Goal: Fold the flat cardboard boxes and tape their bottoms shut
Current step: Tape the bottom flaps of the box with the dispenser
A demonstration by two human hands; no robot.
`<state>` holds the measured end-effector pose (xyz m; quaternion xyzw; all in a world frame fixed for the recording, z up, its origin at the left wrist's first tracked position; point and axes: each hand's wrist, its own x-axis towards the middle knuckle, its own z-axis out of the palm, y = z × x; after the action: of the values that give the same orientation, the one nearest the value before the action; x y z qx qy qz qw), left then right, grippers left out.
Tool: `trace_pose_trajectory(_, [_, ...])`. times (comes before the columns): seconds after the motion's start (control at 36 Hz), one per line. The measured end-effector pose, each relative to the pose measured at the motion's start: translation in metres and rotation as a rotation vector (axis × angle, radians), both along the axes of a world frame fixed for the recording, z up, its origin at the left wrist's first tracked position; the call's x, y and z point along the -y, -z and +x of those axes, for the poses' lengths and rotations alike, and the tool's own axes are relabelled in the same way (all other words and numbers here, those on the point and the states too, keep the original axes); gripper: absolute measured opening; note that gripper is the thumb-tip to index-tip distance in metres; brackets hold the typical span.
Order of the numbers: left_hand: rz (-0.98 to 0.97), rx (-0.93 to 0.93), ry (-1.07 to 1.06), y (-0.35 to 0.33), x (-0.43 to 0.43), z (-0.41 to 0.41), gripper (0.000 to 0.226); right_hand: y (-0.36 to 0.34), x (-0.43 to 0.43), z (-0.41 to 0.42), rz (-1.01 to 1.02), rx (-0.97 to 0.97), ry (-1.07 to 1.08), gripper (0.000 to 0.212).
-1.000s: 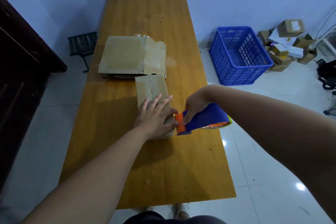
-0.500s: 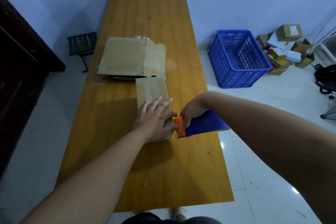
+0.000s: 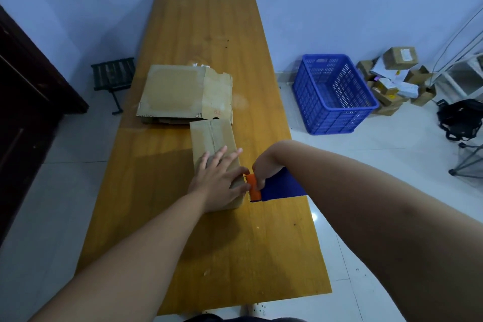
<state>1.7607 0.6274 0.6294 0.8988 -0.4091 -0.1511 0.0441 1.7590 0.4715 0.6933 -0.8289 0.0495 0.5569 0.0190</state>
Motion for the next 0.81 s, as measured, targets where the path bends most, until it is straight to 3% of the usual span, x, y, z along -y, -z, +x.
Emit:
trace_pose_trajectory(0.19, [-0.01, -0.003, -0.001, -0.001, -0.001, 0.0, 0.05, 0.001, -0.007, -0.004, -0.015, 0.06, 0.022, 0.052])
trace_pose_trajectory(0.31, [-0.045, 0.004, -0.002, 0.001, -0.001, 0.0, 0.062, -0.002, -0.012, -0.004, -0.041, 0.077, 0.023, 0.046])
trace_pose_trajectory(0.44, [-0.023, -0.045, 0.013, 0.003, -0.005, -0.001, 0.06, 0.013, 0.008, -0.037, -0.328, 0.283, -0.128, 0.02])
trace_pose_trajectory(0.53, [-0.014, -0.03, 0.003, -0.001, -0.003, 0.002, 0.063, 0.032, 0.023, -0.052, -0.358, 0.33, -0.039, 0.03])
trace_pose_trajectory(0.69, [0.013, -0.007, 0.014, 0.001, -0.003, -0.001, 0.063, 0.049, 0.023, -0.051, -0.308, 0.71, 0.161, 0.042])
trace_pose_trajectory(0.81, [0.025, -0.006, 0.015, 0.001, -0.002, -0.002, 0.063, 0.066, 0.015, -0.053, -0.224, 0.834, 0.144, 0.057])
